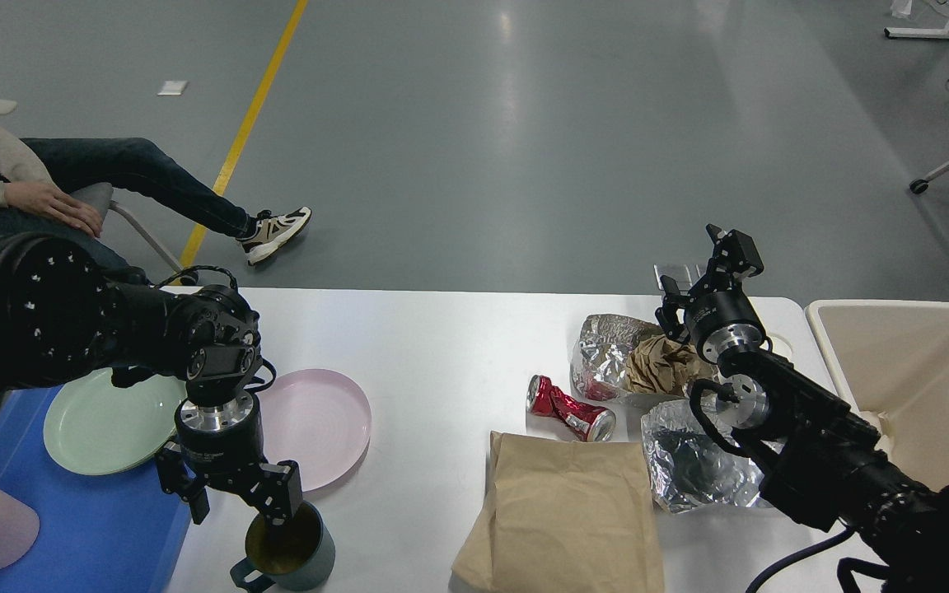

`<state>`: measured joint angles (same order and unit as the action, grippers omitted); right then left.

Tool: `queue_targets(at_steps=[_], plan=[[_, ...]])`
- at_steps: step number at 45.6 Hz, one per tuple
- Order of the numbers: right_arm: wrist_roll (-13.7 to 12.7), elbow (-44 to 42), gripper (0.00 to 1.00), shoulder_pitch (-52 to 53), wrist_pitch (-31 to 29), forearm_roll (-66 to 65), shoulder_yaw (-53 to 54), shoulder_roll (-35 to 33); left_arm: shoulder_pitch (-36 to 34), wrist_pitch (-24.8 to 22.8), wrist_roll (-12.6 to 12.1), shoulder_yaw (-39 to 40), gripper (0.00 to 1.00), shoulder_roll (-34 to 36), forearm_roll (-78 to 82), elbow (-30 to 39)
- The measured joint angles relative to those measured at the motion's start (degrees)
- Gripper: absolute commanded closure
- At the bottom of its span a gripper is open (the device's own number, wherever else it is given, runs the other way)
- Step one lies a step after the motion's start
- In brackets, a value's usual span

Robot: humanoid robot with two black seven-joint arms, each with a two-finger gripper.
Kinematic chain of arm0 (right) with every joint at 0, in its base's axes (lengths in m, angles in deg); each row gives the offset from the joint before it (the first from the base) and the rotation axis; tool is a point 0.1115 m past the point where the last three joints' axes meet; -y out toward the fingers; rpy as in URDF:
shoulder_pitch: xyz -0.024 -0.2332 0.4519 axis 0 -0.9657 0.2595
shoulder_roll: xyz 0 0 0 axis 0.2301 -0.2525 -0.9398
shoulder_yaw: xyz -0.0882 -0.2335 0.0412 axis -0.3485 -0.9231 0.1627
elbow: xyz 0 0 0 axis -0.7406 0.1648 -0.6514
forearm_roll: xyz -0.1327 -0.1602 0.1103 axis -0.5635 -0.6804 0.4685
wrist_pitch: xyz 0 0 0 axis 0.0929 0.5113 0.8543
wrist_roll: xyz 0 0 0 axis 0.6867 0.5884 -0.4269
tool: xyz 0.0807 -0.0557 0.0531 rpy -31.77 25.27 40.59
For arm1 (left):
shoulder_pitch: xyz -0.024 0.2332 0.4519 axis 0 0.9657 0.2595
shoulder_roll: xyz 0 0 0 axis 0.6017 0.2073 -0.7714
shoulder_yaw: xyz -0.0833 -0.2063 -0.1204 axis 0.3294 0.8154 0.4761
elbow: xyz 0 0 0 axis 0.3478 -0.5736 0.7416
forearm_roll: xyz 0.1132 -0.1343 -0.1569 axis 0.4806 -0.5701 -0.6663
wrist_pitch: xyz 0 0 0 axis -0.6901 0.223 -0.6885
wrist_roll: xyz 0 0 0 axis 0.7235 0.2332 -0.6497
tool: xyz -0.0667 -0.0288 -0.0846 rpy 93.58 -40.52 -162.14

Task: Tidy desktop
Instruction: 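Lower the left gripper and grasp the dark green mug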

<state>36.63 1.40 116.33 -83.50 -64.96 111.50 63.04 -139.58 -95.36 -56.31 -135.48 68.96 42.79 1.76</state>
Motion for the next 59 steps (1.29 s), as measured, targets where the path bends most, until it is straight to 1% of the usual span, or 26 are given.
queue_targets(at_steps=[4, 8, 17, 33, 45, 59], plan=[[0.0, 0.0, 0.0, 0.0, 0.0, 0.0, 0.0, 0.0, 0.3, 0.0, -0.05, -0.03, 0.61, -0.38, -0.01, -0.27], [0.0, 0.0, 0.0, 0.0, 0.0, 0.0, 0.0, 0.0, 0.58, 0.0, -0.23, -0.07, 0.72, -0.48, -0.01, -0.54], [0.0, 0.0, 0.0, 0.0, 0.0, 0.0, 0.0, 0.0, 0.9, 0.0, -1.59, 0.0, 0.79, -0.5, -0.36, -0.97], [0.0, 0.0, 0.0, 0.0, 0.0, -0.03, 0.0, 0.0, 2.2, 0.0, -1.76, 0.09, 1.0, -0.5, -0.82, -1.76], [0.0, 0.0, 0.0, 0.0, 0.0, -0.03, 0.0, 0.0, 0.87, 0.0, -1.59, 2.9, 1.0, -0.45, -0.81, -1.8], [0.0, 0.0, 0.0, 0.0, 0.0, -0.03, 0.0, 0.0, -5.86, 0.0, -1.55, 5.9, 1.0, 0.14, -0.74, -1.68]])
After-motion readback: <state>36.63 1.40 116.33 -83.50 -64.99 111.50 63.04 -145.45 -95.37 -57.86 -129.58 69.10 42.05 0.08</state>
